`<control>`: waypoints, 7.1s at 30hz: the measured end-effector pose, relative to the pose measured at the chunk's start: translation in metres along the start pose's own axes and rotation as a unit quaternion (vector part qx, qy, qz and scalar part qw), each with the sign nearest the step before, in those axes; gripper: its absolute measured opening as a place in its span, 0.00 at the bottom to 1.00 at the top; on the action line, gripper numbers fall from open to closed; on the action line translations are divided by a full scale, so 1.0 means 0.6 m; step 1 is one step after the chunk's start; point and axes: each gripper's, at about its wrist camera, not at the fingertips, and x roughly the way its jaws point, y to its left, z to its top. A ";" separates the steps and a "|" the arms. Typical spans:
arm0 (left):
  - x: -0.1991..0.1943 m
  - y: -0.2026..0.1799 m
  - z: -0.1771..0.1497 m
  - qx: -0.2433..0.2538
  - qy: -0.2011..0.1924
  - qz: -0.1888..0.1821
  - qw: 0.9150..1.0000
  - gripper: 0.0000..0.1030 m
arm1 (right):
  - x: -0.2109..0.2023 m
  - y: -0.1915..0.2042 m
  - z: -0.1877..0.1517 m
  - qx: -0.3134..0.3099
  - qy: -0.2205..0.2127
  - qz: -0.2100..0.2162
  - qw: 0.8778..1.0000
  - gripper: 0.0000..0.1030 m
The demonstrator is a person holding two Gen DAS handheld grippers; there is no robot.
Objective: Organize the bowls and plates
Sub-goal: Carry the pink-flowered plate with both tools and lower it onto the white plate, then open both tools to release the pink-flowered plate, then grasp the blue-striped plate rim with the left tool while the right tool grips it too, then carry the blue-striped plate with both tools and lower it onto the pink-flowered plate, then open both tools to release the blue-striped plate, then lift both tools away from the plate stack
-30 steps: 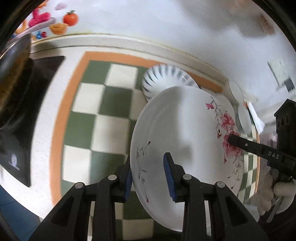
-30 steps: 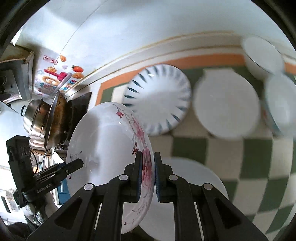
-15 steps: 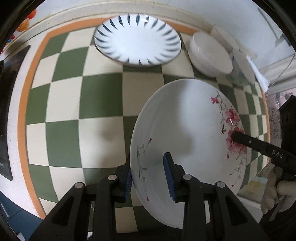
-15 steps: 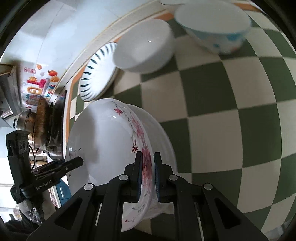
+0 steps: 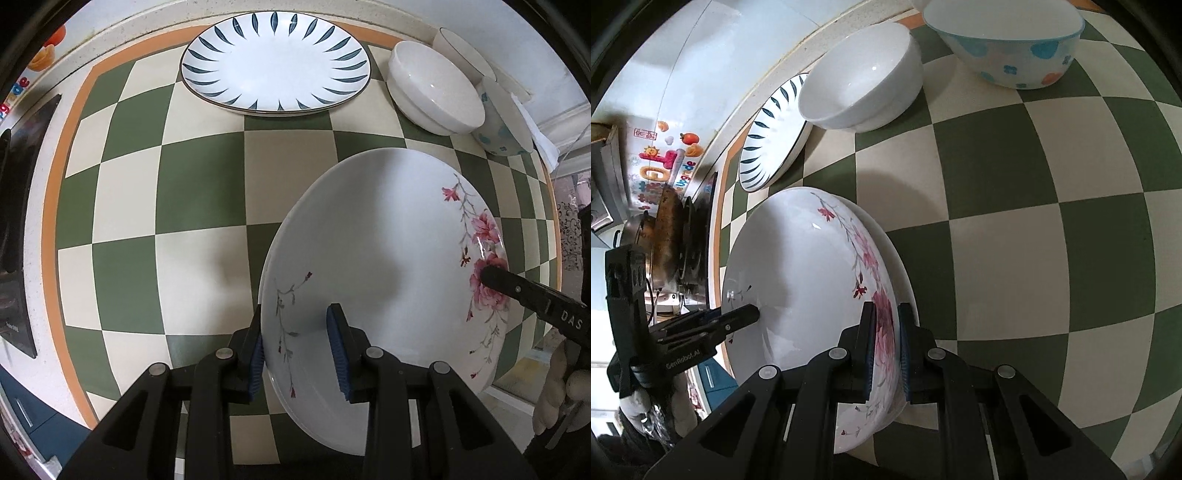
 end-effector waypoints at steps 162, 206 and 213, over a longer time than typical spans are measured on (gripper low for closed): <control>0.025 -0.037 0.035 0.024 0.054 -0.014 0.998 0.22 | 0.012 0.062 0.023 -0.029 0.108 -0.115 0.987 0.18; -0.203 -0.091 -0.140 -0.025 -0.140 0.034 0.989 0.31 | -0.224 0.170 -0.141 -0.099 -0.063 -0.135 0.984 0.62; -0.258 -0.093 -0.184 -0.005 -0.170 0.027 0.985 0.77 | -0.304 0.215 -0.192 -0.093 -0.124 -0.138 0.978 0.86</control>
